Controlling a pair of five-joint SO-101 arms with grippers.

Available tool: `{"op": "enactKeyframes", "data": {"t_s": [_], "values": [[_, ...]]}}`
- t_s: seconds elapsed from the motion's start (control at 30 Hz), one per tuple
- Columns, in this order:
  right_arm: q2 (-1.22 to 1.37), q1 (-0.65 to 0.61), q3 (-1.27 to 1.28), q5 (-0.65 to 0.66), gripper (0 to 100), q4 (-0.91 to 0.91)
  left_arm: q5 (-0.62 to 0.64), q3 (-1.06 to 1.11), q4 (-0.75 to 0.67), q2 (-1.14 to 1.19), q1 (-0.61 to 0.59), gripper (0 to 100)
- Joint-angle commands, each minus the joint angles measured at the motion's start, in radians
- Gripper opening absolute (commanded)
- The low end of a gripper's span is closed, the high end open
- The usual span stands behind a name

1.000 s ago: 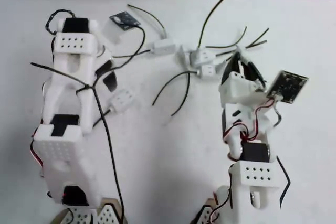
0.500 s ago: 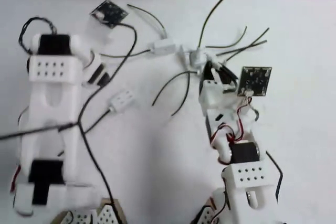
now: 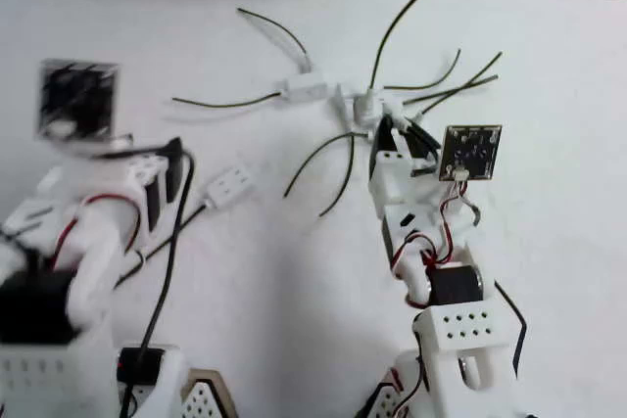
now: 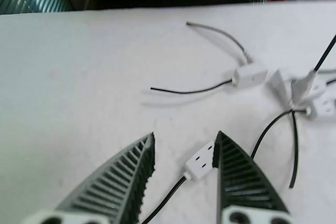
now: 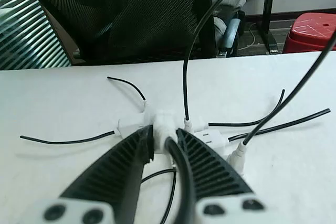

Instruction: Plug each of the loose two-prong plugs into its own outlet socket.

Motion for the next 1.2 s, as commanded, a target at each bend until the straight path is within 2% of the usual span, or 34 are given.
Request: {"op": "enactKeyframes", "data": {"t_s": [0.0, 0.13, 0.27, 0.43, 0.53, 0.67, 0.8, 1.07, 1.17], "values": [[-0.015, -0.019, -0.011, 0.012, 1.8, -0.004, 0.150, -0.018, -0.029, -0.107, -0.004, 19], [-0.015, -0.068, -0.009, 0.017, 1.8, 0.001, 0.169, -0.002, -0.020, -0.110, -0.004, 19], [0.024, -0.157, -0.025, 0.114, 1.8, 0.059, 0.169, 0.129, -0.037, -0.137, -0.004, 19], [0.191, -0.265, -0.118, 0.132, 1.8, 0.136, 0.158, 0.373, -0.195, -0.199, -0.012, 19], [0.303, -0.297, -0.195, 0.132, 1.8, 0.140, 0.092, 0.500, -0.272, -0.262, -0.033, 19], [0.438, -0.348, -0.308, 0.133, 1.8, 0.145, 0.086, 0.640, -0.368, -0.367, -0.097, 19], [0.570, -0.430, -0.470, 0.133, 1.7, 0.251, 0.086, 0.769, -0.433, -0.473, -0.143, 19], [0.866, -0.522, -0.790, 0.140, 1.7, 0.400, 0.087, 0.936, -0.480, -0.621, -0.168, 19], [0.969, -0.535, -0.868, 0.209, 1.7, 0.420, 0.086, 0.973, -0.482, -0.653, -0.174, 19]]}}
